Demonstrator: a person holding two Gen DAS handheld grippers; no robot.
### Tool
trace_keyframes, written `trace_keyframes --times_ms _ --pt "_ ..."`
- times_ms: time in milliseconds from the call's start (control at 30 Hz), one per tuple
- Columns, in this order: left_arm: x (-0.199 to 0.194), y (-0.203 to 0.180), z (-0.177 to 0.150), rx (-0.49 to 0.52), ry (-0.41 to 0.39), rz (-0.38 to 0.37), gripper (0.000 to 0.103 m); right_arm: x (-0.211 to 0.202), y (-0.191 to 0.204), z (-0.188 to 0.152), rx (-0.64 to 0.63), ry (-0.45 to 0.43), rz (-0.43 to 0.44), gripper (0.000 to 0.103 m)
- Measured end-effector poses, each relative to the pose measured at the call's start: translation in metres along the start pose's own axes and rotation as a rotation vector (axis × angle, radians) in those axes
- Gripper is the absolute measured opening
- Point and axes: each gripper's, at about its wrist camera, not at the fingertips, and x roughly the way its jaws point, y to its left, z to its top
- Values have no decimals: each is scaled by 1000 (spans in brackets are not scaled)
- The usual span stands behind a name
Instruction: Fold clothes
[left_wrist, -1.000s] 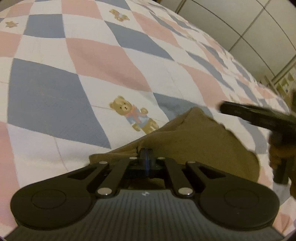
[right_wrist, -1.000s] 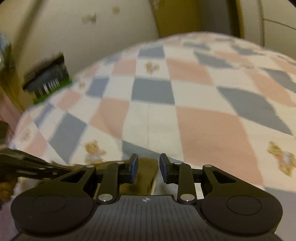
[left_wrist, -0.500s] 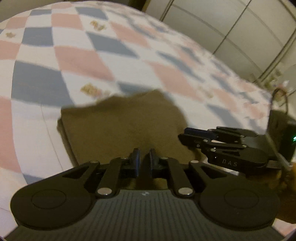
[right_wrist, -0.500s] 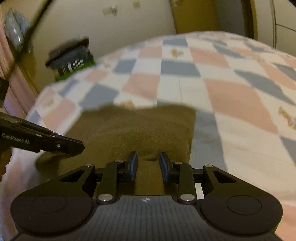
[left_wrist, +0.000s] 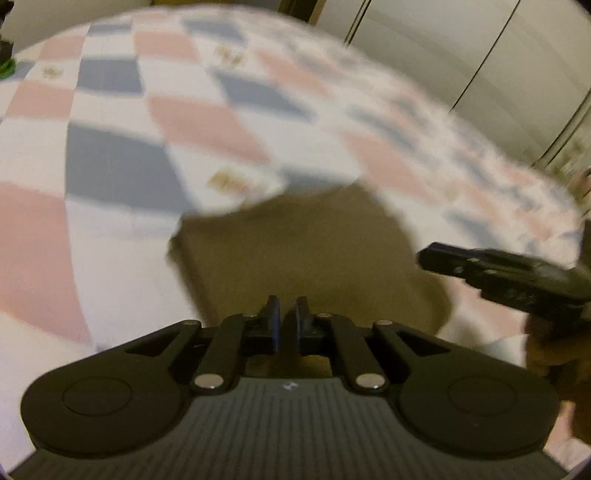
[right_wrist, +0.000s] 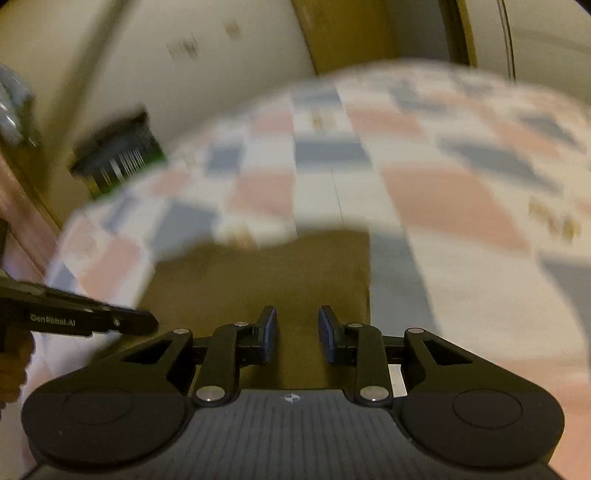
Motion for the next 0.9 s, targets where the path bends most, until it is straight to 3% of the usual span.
trace_keyframes --times_ms 67,133,200,300,333,433,500,633,733,833,900 --pt "-2 3 3 -6 14 1 4 2 -1 -1 36 -2 -4 31" --pt "-18 1 13 11 12 -12 4 -21 2 5 79 -75 -12 32" --pt "-39 -2 25 38 4 -34 8 -51 3 3 164 -159 -1 40" --pt "-57 -1 48 93 26 -110 19 -81 -2 -21 392 -217 27 47" --pt "-56 2 59 113 48 -138 29 -86 -4 -31 473 -218 33 51" --pt "-47 14 90 149 103 -234 31 -93 -9 -65 724 -225 53 55" --pt "-26 25 116 182 163 -312 32 -85 -6 -87 905 -232 67 55" --pt "23 37 151 284 293 -406 31 -72 20 -110 1141 -329 16 68" --pt "55 34 170 372 388 -483 32 -59 44 -121 1280 -428 -44 77" --pt "84 30 182 390 494 -579 34 -49 60 -129 1385 -481 -115 77" --pt "99 21 186 410 537 -628 41 -44 70 -130 1415 -509 -144 80"
